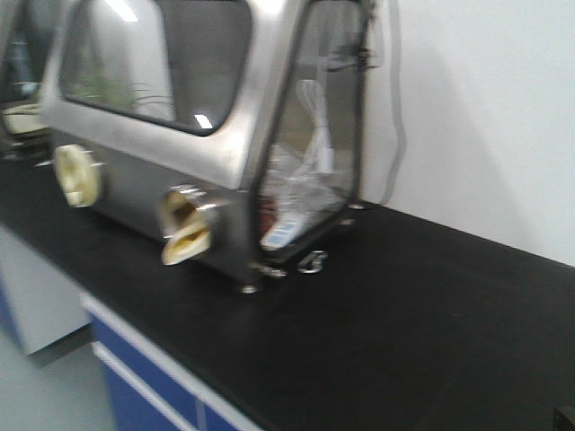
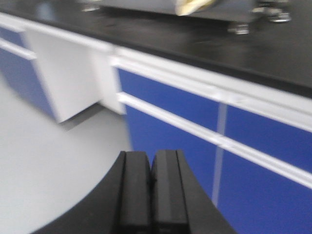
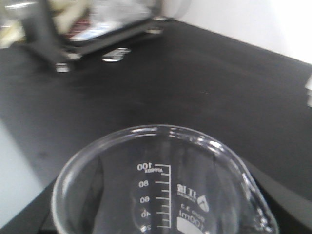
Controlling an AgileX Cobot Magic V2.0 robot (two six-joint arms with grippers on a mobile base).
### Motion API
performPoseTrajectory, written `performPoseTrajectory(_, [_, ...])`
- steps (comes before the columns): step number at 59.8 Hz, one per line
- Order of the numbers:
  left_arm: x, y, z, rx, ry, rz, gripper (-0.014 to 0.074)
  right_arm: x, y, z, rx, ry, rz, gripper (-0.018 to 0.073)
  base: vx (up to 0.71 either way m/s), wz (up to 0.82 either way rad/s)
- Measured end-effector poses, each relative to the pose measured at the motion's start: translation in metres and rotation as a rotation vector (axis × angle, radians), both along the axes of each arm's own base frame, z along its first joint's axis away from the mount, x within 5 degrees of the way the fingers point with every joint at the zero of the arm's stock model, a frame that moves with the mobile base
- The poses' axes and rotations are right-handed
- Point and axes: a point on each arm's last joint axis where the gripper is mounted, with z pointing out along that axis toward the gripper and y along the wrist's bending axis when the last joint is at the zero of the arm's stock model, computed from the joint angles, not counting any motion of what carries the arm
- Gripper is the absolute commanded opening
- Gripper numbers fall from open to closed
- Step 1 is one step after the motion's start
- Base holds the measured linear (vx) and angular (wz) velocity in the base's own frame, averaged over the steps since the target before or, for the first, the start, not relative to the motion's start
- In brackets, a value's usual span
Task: Pick beaker and place in left cabinet
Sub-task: 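Hold the beaker in the right gripper while the base turns away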
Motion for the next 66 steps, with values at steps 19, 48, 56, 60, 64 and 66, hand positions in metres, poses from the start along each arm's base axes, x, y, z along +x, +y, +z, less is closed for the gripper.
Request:
performPoseTrajectory(19, [0.0000,0.0000,0.0000,0.000,0.000,0.000,0.0004,0.0000,0.0000,0.0000,0.000,0.000,0.000,-0.0002,0.00,0.61])
performPoseTrajectory(48, [0.0000,0.0000,0.0000,0.000,0.000,0.000,0.0004,0.0000,0.0000,0.0000,0.000,0.000,0.000,-0.0002,0.08,0.38])
performPoseTrajectory(56, [0.0000,0.0000,0.0000,0.000,0.000,0.000,0.0004,0.0000,0.0000,0.0000,-0.001,0.000,0.000,-0.0002,0.14,0.54])
performPoseTrajectory(60, [0.0000,0.0000,0.0000,0.000,0.000,0.000,0.0004,0.0000,0.0000,0.0000,-0.001,0.000,0.000,-0.0002,0.16,0.58])
performPoseTrajectory(64, [0.0000,0.0000,0.0000,0.000,0.000,0.000,0.0004,0.0000,0.0000,0.0000,-0.001,0.000,0.000,-0.0002,0.17,0.59])
performPoseTrajectory(66, [0.0000,0.0000,0.0000,0.000,0.000,0.000,0.0004,0.0000,0.0000,0.0000,-0.001,0.000,0.000,-0.0002,0.18,0.60])
